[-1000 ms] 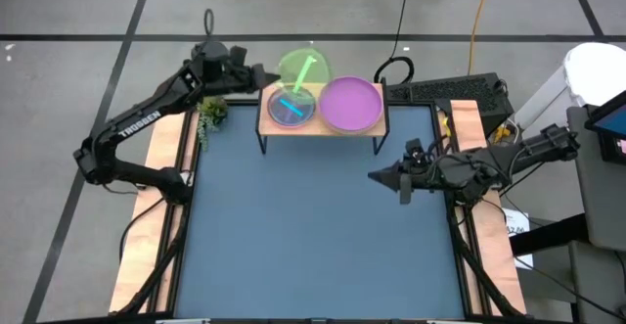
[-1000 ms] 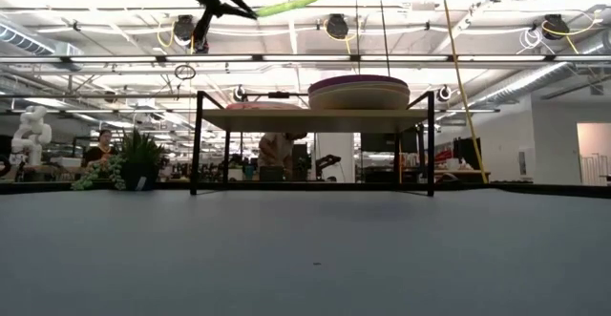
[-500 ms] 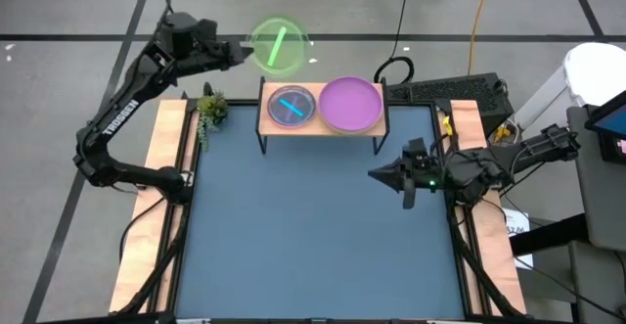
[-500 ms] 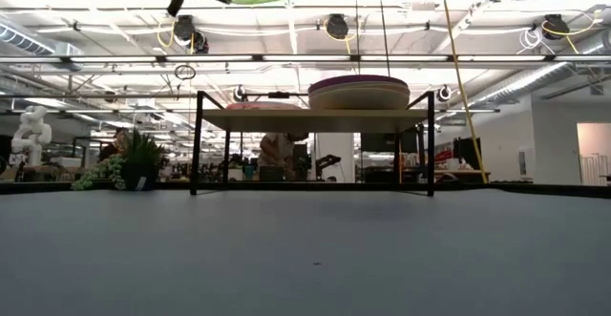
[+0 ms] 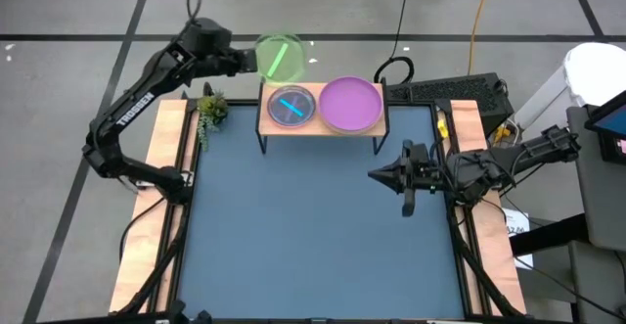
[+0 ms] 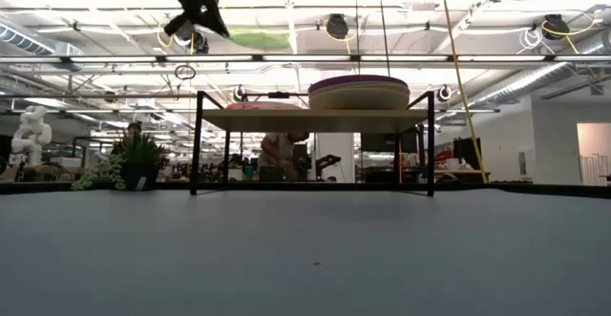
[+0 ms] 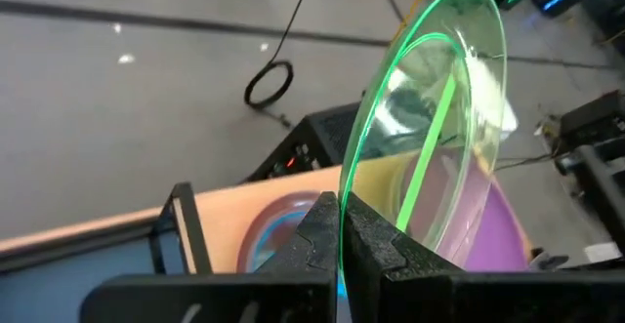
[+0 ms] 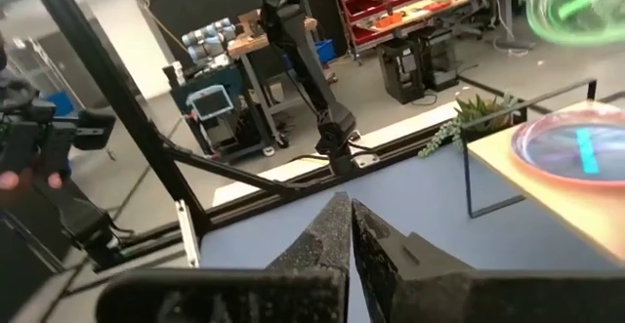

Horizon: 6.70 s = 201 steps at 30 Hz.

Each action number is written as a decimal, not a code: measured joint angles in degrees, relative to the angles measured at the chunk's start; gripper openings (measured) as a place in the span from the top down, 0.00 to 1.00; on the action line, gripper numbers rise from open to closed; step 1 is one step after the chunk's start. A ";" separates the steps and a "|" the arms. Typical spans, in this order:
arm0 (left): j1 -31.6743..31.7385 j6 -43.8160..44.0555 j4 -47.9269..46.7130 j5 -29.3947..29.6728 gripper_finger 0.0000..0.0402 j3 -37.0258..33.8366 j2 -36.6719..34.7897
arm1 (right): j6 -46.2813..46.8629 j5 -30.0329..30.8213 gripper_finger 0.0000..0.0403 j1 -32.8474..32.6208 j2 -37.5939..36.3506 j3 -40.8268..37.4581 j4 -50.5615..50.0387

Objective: Place and stack plates onto a shelf
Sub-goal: Stack the green plate on top of the blue plate on the shelf, then return to Home Position

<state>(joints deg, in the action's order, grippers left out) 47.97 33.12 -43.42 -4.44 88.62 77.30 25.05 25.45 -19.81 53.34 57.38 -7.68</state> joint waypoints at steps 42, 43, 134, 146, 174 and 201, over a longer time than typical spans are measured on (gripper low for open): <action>-2.99 8.44 -13.06 -5.31 0.98 -0.31 9.75 | -3.31 -0.02 1.00 0.00 0.00 -0.02 -1.60; -2.99 8.14 -13.24 -4.88 0.98 -0.31 9.75 | -3.36 -0.02 1.00 0.00 0.00 -0.02 -1.60; -55.78 -13.87 -0.11 14.56 0.97 -6.71 -7.19 | -31.96 -14.99 1.00 -0.15 -3.98 -0.06 -5.05; -59.24 -16.66 29.40 12.52 0.99 -26.42 -14.72 | -33.49 -14.82 1.00 1.05 -3.79 -0.06 -5.05; -57.94 -31.17 22.98 9.06 1.00 -41.62 -42.44 | -33.42 -13.29 1.00 1.05 -3.85 -0.06 -3.04; -53.73 -31.12 64.76 11.10 1.00 -78.79 -47.39 | -28.79 0.03 1.00 4.77 -4.37 -6.85 -11.36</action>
<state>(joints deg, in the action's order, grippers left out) -5.76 2.00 21.34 6.67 9.82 29.91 -3.73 25.48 -15.04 48.97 50.53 -19.04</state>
